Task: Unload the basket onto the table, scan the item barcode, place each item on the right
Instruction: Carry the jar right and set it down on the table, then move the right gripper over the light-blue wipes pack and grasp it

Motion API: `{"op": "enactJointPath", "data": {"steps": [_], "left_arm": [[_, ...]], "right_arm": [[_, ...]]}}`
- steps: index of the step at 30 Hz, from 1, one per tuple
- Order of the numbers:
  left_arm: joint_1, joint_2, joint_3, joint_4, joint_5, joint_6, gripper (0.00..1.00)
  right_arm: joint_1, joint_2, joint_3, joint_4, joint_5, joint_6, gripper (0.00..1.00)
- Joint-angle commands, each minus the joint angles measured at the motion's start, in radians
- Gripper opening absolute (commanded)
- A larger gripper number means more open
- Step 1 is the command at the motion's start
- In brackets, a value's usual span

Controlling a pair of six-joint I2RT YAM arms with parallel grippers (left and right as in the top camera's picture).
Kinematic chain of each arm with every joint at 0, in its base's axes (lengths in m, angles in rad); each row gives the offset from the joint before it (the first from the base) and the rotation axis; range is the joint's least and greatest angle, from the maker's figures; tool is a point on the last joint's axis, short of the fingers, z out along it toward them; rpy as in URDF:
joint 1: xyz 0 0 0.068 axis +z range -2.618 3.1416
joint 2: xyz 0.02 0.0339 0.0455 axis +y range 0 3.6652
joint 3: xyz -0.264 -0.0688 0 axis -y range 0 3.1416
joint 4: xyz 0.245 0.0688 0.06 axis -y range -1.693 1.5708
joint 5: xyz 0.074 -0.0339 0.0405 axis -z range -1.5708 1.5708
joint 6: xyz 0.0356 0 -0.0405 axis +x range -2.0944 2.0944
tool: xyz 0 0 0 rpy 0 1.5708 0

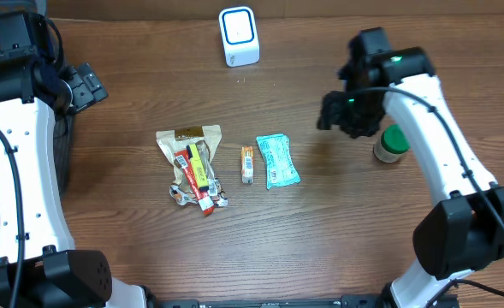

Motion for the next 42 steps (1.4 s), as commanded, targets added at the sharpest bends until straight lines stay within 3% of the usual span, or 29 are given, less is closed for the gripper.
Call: {"op": "enactJointPath", "data": {"steps": [1, 9, 19, 32, 42], "left_arm": [[0.001, -0.018, 0.021, 0.001, -0.012, 0.011, 1.00], [0.001, -0.018, 0.020, 0.001, -0.012, 0.011, 1.00], [0.001, -0.018, 0.021, 0.001, -0.012, 0.011, 1.00], [0.001, -0.018, 0.020, 0.001, -0.012, 0.011, 1.00], [0.001, -0.018, 0.020, 0.001, -0.012, 0.011, 1.00]], "right_arm": [[0.076, -0.005, -0.060, 0.074, -0.006, 0.031, 0.63], [0.216, 0.000, -0.298, 0.433, -0.005, 0.037, 0.62], [0.227, 0.000, -0.535, 0.767, 0.055, 0.168, 0.63], [0.227, 0.000, -0.619, 0.814, 0.167, 0.269, 0.63], [0.225, 0.000, -0.619, 0.749, 0.198, 0.325, 0.63]]}}
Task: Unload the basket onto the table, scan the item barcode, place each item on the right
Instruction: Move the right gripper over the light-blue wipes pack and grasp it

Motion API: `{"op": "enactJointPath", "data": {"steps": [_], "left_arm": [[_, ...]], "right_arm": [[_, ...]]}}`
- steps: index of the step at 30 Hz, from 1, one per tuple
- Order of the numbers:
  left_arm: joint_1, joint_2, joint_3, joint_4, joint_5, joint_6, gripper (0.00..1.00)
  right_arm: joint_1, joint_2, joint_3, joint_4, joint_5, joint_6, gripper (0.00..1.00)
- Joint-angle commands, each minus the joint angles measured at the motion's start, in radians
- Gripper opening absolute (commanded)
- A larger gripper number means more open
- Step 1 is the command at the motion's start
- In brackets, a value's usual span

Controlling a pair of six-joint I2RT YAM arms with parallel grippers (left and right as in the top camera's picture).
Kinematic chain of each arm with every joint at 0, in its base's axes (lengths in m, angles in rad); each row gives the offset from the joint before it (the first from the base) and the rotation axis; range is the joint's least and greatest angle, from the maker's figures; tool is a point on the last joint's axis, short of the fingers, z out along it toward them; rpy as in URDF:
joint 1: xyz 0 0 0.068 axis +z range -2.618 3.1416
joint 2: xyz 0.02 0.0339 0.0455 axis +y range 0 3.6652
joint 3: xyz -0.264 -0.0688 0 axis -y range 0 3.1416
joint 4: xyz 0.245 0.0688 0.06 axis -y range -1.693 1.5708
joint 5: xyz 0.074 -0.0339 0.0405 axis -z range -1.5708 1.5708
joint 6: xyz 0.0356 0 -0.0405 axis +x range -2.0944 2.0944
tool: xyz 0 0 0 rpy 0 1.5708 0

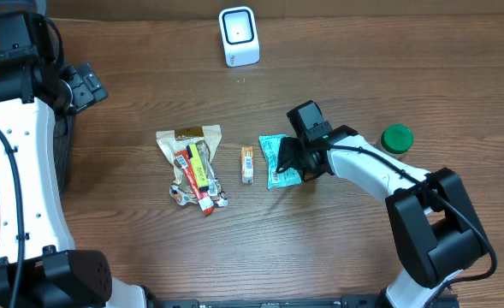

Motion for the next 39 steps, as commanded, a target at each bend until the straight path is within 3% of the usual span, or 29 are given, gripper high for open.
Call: {"op": "enactJointPath", "data": {"steps": [1, 12, 18, 25, 31, 35, 36, 39], "left_arm": [[0.001, -0.018, 0.020, 0.002, -0.012, 0.011, 1.00], [0.001, -0.018, 0.021, 0.002, -0.012, 0.011, 1.00], [0.001, -0.018, 0.020, 0.002, -0.012, 0.011, 1.00], [0.001, -0.018, 0.020, 0.002, -0.012, 0.011, 1.00], [0.001, -0.018, 0.020, 0.002, -0.012, 0.011, 1.00], [0.001, -0.018, 0.020, 0.002, -0.012, 0.011, 1.00], [0.001, -0.018, 0.020, 0.002, -0.012, 0.011, 1.00], [0.001, -0.018, 0.021, 0.001, -0.012, 0.011, 1.00]], "right_arm": [[-0.005, -0.006, -0.019, -0.031, 0.049, 0.014, 0.63], [-0.103, -0.047, -0.017, -0.183, 0.056, 0.062, 0.67], [-0.108, -0.163, 0.015, -0.255, 0.036, 0.050, 0.68], [-0.108, -0.189, 0.015, -0.253, 0.037, 0.004, 0.67], [-0.108, -0.183, 0.013, -0.226, 0.038, -0.057, 0.40], [-0.108, -0.173, 0.013, -0.201, 0.037, -0.113, 0.37], [-0.108, -0.158, 0.013, -0.196, 0.037, -0.119, 0.25], [-0.109, -0.118, 0.013, -0.183, 0.038, -0.135, 0.20]]}}
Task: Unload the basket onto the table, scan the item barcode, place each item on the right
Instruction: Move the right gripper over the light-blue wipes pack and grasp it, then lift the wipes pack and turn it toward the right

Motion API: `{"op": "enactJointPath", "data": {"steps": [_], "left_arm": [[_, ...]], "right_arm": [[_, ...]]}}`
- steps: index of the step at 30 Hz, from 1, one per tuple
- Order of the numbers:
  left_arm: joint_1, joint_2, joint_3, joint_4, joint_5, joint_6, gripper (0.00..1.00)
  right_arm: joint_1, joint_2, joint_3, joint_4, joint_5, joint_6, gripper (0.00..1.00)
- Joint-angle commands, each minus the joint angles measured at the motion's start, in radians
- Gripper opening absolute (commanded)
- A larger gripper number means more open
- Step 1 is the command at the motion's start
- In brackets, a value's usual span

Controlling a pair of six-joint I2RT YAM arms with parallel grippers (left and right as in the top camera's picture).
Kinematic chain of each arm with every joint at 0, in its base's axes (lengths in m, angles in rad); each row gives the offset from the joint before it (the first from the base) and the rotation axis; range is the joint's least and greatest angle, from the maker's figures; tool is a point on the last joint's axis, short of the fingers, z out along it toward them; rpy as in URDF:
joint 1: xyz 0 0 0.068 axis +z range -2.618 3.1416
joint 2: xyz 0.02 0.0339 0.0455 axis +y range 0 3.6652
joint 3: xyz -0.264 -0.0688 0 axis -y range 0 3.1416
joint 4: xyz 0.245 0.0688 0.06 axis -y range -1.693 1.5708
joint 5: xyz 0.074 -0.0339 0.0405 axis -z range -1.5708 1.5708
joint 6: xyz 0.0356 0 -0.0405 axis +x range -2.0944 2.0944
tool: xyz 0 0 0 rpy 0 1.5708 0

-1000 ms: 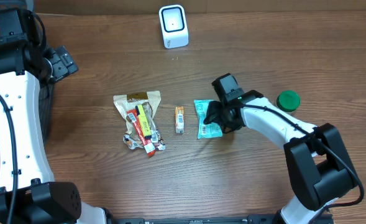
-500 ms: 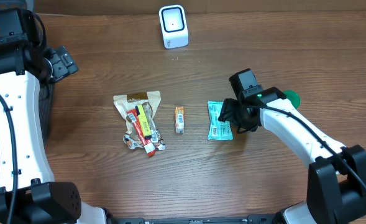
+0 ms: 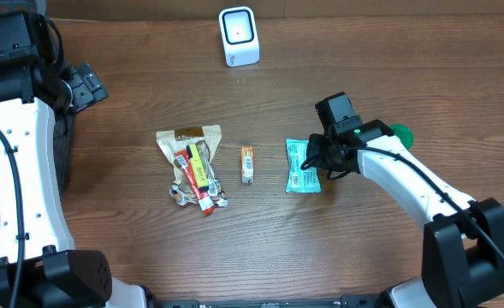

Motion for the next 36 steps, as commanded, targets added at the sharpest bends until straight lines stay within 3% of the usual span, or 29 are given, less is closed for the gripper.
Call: {"op": "enactJointPath", "data": {"steps": [1, 3, 5, 14, 22, 36], "left_arm": [[0.001, -0.018, 0.021, 0.001, -0.012, 0.012, 1.00], [0.001, -0.018, 0.021, 0.001, -0.012, 0.012, 1.00], [0.001, -0.018, 0.020, 0.001, -0.012, 0.012, 1.00], [0.001, -0.018, 0.021, 0.001, -0.012, 0.012, 1.00], [0.001, -0.018, 0.021, 0.001, -0.012, 0.012, 1.00], [0.001, -0.018, 0.021, 0.001, -0.012, 0.012, 1.00]], "right_arm": [[-0.006, 0.056, 0.013, 0.018, 0.010, -0.028, 0.20], [-0.010, 0.096, 0.013, 0.040, 0.010, -0.028, 0.21], [-0.016, 0.121, 0.013, 0.052, 0.010, -0.028, 0.31], [-0.029, 0.101, 0.039, 0.058, -0.064, -0.028, 0.31], [-0.093, 0.084, 0.032, 0.093, -0.108, -0.051, 0.44], [-0.092, 0.111, 0.023, 0.111, -0.161, -0.066, 0.48]]}}
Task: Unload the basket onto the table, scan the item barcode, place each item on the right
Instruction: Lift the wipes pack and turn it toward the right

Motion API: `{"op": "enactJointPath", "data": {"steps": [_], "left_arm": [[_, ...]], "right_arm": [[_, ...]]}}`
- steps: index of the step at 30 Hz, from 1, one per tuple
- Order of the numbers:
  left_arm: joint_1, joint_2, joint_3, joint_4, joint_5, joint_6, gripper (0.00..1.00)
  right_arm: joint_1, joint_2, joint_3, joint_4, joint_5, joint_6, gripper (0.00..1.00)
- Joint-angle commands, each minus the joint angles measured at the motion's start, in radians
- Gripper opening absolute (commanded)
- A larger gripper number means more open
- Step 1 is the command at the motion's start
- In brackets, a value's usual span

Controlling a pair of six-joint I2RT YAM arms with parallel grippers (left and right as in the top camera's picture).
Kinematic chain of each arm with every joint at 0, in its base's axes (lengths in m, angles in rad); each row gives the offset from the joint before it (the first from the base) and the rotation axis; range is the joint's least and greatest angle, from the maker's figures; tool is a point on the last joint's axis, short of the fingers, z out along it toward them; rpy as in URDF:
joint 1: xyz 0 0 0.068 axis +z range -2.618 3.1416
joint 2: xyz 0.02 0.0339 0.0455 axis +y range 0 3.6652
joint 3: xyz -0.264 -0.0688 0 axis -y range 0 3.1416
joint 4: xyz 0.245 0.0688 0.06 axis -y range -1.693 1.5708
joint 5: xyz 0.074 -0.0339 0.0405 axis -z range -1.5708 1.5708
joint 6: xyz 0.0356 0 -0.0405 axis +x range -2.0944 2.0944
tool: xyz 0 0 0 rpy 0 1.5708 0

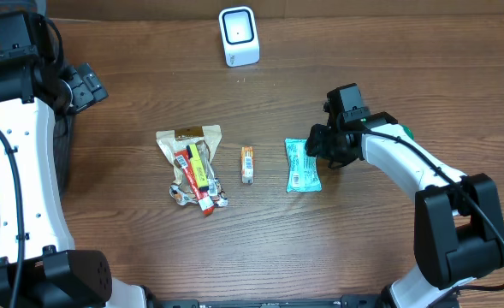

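Note:
A teal snack packet (303,166) lies flat on the wooden table, right of centre, with its white barcode label facing up. My right gripper (319,144) sits low at the packet's upper right corner. Its fingers are hidden under the wrist, so I cannot say whether they hold the packet. The white barcode scanner (238,36) stands at the far edge of the table. My left gripper (87,85) hangs at the far left, well away from everything, with its fingers apart and nothing between them.
A small orange packet (246,164) lies left of the teal one. Further left is a pile of snack packets (192,167). A green-lidded jar (404,132) stands mostly hidden behind my right arm. A dark bin (63,145) is at the left table edge.
My right gripper has shifted slightly up and away from the packet's right edge to its upper right corner. The teal packet lies almost where it was. The left arm is unchanged.
My right gripper was first raised next to the green-lidded jar, with the teal packet beside the orange one. Then it was down on that packet. After that the packet lay further right, turned label up, under the gripper. It still lies there now.

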Motion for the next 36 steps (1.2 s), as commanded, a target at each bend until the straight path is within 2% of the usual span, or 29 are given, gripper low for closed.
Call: {"op": "enactJointPath", "data": {"steps": [1, 6, 9, 16, 18, 19, 21, 25, 34, 36], "left_arm": [[0.001, -0.018, 0.021, 0.001, -0.012, 0.012, 1.00], [0.001, -0.018, 0.021, 0.001, -0.012, 0.012, 1.00], [0.001, -0.018, 0.020, 0.001, -0.012, 0.012, 0.99], [0.001, -0.018, 0.021, 0.001, -0.012, 0.012, 1.00], [0.001, -0.018, 0.020, 0.001, -0.012, 0.012, 1.00], [0.001, -0.018, 0.021, 0.001, -0.012, 0.012, 1.00], [0.001, -0.018, 0.020, 0.001, -0.012, 0.012, 1.00], [0.001, -0.018, 0.020, 0.001, -0.012, 0.012, 1.00], [0.001, -0.018, 0.021, 0.001, -0.012, 0.012, 1.00], [0.001, -0.018, 0.020, 0.001, -0.012, 0.012, 1.00]], "right_arm": [[0.001, 0.001, -0.018, 0.005, 0.006, -0.008, 0.48], [0.001, 0.001, -0.065, 0.018, 0.014, -0.008, 0.48], [0.001, -0.005, -0.066, -0.049, 0.010, -0.008, 0.41], [-0.001, -0.104, -0.019, -0.183, -0.056, -0.008, 0.42], [-0.001, -0.118, -0.019, -0.168, -0.039, -0.008, 0.43], [-0.001, -0.117, -0.019, -0.156, -0.023, -0.008, 0.49], [-0.001, -0.103, -0.026, -0.133, -0.006, -0.008, 0.54], [-0.001, -0.066, -0.053, -0.076, -0.006, -0.008, 0.57], [-0.003, 0.027, -0.075, -0.030, 0.009, -0.008, 0.55], [-0.003, 0.027, -0.075, -0.031, 0.006, -0.008, 0.48]]}}
